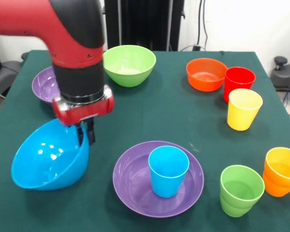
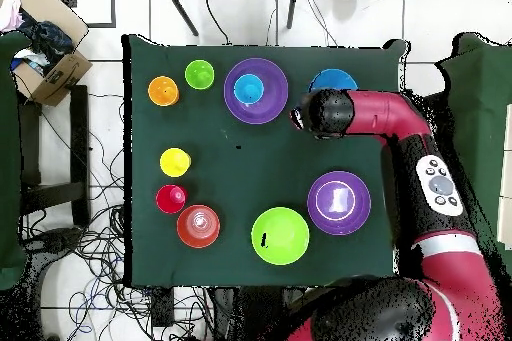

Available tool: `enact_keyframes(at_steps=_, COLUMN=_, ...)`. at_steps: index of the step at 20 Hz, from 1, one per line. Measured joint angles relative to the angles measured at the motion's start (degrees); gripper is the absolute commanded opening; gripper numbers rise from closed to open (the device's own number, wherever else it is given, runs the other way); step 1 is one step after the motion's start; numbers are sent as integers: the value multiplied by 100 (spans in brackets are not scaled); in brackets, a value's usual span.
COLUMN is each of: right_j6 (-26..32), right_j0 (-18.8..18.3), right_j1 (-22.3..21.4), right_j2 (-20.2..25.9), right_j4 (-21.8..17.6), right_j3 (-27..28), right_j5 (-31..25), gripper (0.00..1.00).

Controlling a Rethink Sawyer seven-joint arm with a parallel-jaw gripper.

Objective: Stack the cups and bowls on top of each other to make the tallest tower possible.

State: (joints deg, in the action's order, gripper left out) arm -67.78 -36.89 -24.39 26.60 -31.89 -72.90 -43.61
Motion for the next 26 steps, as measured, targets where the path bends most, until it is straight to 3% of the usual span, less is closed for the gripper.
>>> enact_keyframes(at_steps=13, right_j6=-25, right_j0=746, right_j1=-912, right_j2=-411, right_j4=623, right_j3=-622, right_j5=-265, gripper=0)
enact_keyframes(at_steps=26, right_j6=-303, right_j0=1211, right_j1=-1551, right_j2=-853, right_j4=1170, right_j3=-659, right_j5=-273, gripper=0)
